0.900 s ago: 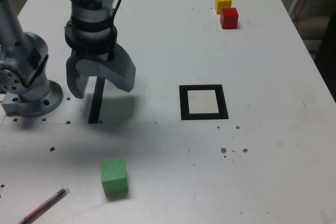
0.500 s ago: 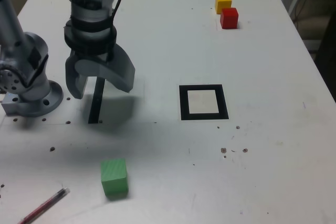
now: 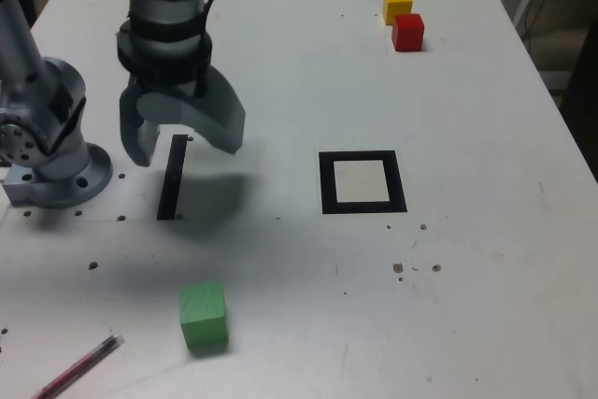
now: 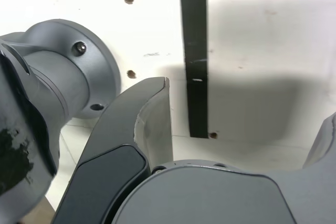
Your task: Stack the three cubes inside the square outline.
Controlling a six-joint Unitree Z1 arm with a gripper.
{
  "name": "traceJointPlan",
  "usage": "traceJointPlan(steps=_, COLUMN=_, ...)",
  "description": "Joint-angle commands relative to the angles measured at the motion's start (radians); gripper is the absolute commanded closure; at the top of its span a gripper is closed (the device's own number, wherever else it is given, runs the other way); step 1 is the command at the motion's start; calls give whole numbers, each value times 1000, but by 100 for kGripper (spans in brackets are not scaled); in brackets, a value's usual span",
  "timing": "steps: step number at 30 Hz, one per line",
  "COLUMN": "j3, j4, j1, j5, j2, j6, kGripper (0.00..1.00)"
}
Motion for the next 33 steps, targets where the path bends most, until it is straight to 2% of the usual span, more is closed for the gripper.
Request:
traceJointPlan(steps=1, j3=-37, j4=14, j1=10, j5=11, j2=1, j6=1, kGripper=1)
traceJointPlan(steps=6, j3=-141, j4=35, j1=20, j5=26, j2=33, j6=30, kGripper=1)
traceJointPlan(steps=12, j3=-315, j4=128, j1=70, j5=39, j2=112, j6=95, kGripper=1)
traceJointPlan(steps=18, j3=-515, j4=249, j1=151, j5=78, j2=161, j6=186, kGripper=0)
traceJointPlan(steps=23, j3=-648, j4=300, j1=228, j5=111, j2=213, j6=244, kGripper=0)
traceJointPlan(steps=28, j3=-828, j4=386, j1=286, j5=140, j2=330, j6=288, kGripper=0)
traceJointPlan(steps=33, j3=-1056, j4=481, j1=319, j5=150, j2=464, j6=342, kGripper=0)
